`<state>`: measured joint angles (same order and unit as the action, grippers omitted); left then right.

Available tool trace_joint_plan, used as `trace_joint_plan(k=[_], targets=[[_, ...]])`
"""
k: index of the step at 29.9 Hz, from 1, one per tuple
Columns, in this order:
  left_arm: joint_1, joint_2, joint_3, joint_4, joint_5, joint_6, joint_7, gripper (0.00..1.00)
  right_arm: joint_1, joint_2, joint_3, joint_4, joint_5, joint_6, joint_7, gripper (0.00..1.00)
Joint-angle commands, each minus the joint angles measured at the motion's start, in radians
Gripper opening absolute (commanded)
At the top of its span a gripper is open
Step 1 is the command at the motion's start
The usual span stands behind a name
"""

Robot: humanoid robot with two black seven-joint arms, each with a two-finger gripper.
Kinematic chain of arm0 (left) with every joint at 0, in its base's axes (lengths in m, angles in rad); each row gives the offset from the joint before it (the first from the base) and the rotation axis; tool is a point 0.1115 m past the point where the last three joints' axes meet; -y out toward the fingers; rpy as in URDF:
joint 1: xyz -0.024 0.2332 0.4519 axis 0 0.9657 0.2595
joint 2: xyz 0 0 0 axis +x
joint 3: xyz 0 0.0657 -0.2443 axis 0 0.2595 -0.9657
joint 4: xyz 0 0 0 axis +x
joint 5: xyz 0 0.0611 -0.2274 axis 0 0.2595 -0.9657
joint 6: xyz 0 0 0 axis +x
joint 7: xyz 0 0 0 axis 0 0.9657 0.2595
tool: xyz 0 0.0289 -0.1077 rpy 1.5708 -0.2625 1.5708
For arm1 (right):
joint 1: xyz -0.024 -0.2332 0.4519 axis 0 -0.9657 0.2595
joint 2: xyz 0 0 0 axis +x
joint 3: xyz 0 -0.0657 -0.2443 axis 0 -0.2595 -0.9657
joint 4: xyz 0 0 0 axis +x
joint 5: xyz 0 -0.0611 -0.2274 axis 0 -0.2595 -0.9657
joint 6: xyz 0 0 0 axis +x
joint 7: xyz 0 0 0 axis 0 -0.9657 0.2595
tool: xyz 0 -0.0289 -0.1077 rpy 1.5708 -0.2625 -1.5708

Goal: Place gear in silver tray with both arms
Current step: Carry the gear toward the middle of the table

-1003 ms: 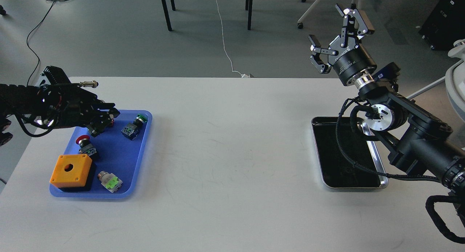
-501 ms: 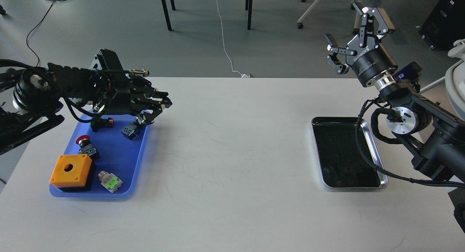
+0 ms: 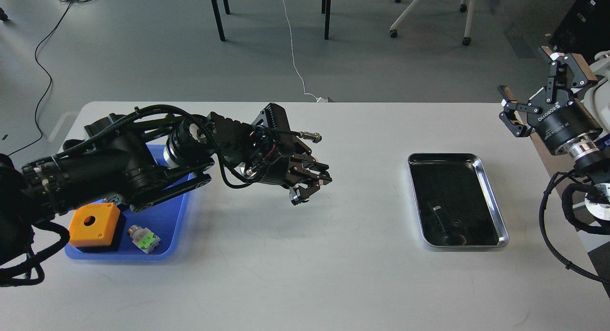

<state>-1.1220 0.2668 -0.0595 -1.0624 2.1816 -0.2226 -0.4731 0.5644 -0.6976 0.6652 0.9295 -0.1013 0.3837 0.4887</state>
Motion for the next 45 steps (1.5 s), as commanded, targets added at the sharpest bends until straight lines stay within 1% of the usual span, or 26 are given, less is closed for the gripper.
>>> trace_joint_plan(k=[1, 3, 4, 7, 8, 11, 15, 19, 24, 41, 43, 45], targets=[[0.004, -0.078, 0.033, 0.042, 0.000, -0.007, 0.021, 0.24, -0.021, -0.008, 0.002, -0.001, 0.000, 0.003, 0.000, 0.99], [-0.004, -0.141, 0.095, 0.077, 0.000, -0.009, 0.034, 0.24, -0.021, -0.008, 0.002, -0.001, 0.000, 0.001, 0.000, 0.99], [-0.004, -0.171, 0.112, 0.096, 0.000, -0.009, 0.034, 0.24, -0.021, -0.008, 0.004, -0.001, 0.000, 0.001, 0.000, 0.99], [-0.004, -0.256, 0.124, 0.131, 0.000, -0.009, 0.036, 0.24, -0.021, -0.008, 0.024, 0.000, -0.001, 0.000, 0.000, 0.99], [-0.001, -0.267, 0.125, 0.140, 0.000, -0.009, 0.036, 0.24, -0.021, -0.008, 0.025, 0.000, -0.001, 0.000, 0.000, 0.99], [0.007, -0.267, 0.127, 0.168, 0.000, -0.009, 0.036, 0.24, -0.020, -0.010, 0.027, -0.001, 0.000, 0.001, 0.000, 0.99], [0.024, -0.267, 0.127, 0.176, 0.000, -0.009, 0.041, 0.24, -0.020, -0.010, 0.027, -0.001, -0.001, 0.001, 0.000, 0.99], [0.024, -0.267, 0.127, 0.197, 0.000, -0.009, 0.054, 0.24, -0.021, -0.008, 0.025, -0.001, -0.001, 0.001, 0.000, 0.99], [0.025, -0.267, 0.127, 0.222, 0.000, -0.008, 0.054, 0.24, -0.020, 0.000, 0.025, 0.002, -0.001, 0.000, 0.000, 0.99], [0.073, -0.267, 0.145, 0.222, 0.000, -0.003, 0.056, 0.26, -0.011, 0.001, 0.025, 0.000, -0.001, 0.000, 0.000, 0.99], [0.073, -0.267, 0.145, 0.222, 0.000, -0.003, 0.056, 0.26, -0.009, 0.001, 0.025, 0.000, -0.001, 0.000, 0.000, 0.99], [0.073, -0.267, 0.145, 0.222, 0.000, -0.003, 0.056, 0.30, -0.006, 0.001, 0.025, 0.000, -0.001, 0.000, 0.000, 0.99]])
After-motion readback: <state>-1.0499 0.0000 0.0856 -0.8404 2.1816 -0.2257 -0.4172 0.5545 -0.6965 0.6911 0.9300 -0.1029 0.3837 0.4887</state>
